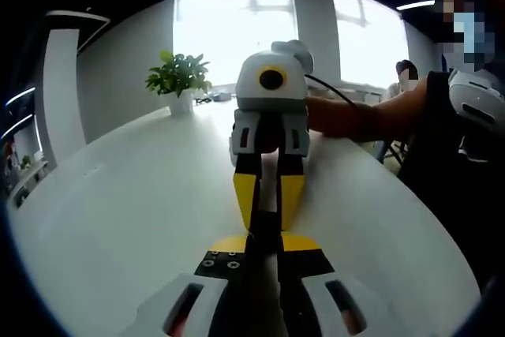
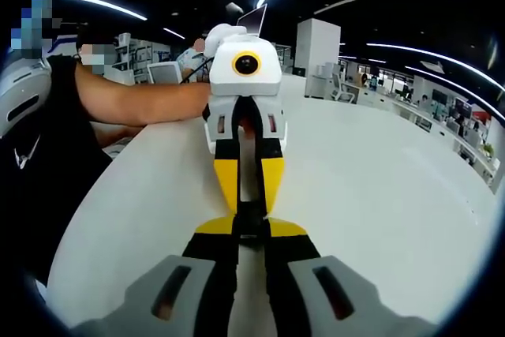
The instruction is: Snap the two parts of the plastic buckle together until the buckle closes and remains connected.
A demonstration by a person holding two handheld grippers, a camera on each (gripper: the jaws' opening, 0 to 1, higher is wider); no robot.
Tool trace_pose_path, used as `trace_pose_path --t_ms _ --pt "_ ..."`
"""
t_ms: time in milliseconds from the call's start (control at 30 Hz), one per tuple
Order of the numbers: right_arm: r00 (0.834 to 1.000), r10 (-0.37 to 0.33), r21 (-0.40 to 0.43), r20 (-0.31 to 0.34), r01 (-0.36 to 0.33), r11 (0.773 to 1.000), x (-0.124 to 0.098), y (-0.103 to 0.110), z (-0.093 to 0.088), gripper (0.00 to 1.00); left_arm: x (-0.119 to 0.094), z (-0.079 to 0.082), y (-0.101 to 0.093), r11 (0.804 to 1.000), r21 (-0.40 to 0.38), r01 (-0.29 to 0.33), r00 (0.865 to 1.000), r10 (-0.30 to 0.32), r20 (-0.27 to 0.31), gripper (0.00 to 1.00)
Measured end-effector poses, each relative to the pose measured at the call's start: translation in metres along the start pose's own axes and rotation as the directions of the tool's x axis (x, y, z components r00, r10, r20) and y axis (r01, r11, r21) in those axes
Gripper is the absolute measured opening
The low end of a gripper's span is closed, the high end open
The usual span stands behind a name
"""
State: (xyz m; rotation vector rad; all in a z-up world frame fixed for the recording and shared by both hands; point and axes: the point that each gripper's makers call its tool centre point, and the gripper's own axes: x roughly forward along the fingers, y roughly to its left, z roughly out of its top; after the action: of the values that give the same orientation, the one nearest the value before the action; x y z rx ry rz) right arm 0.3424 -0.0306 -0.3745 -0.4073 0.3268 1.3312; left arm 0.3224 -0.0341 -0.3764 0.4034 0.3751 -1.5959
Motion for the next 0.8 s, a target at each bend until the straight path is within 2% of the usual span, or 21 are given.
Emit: trace_pose_path --t_ms 267,333,567,667,700,767,800 --pt "1.0 -0.001 0.0 0.002 0.001 1.0 -0.001 0.0 0.0 0.11 0.001 -0.001 -0.008 1.0 -0.006 0.0 1.0 0.0 0.004 0.1" --pt "1.0 -0.001 0.0 0.003 0.001 1.0 -0.001 0.0 0.0 0.11 0.0 -0.001 -0.002 1.0 -0.012 0.001 1.0 -0.001 0.008 0.1" --pt "1.0 0.0 -0.001 0.005 0.0 1.0 -0.001 0.001 0.001 0.11 0.0 0.0 -0.006 1.0 0.029 -0.006 1.0 0.006 0.015 0.12" --pt "1.0 0.0 -0.002 0.006 0.0 1.0 -0.001 0.001 0.001 0.11 -0.001 0.001 0.001 0.998 0.047 -0.046 0.999 0.044 0.027 0.23" --pt "1.0 0.0 -0.001 0.007 0.0 1.0 -0.001 0.001 0.001 0.11 -0.003 0.0 0.007 0.998 0.042 -0.048 0.998 0.047 0.031 0.33" --pt "1.0 0.004 -0.001 0.011 -0.004 1.0 0.001 0.003 0.002 0.11 0.0 0.005 0.006 0.999 -0.012 -0.036 0.996 0.037 0.078 0.65" --pt "1.0 0.007 -0.004 0.011 -0.007 1.0 0.001 0.005 0.002 0.11 0.002 0.007 0.006 0.999 -0.032 -0.04 0.995 0.043 0.085 0.9"
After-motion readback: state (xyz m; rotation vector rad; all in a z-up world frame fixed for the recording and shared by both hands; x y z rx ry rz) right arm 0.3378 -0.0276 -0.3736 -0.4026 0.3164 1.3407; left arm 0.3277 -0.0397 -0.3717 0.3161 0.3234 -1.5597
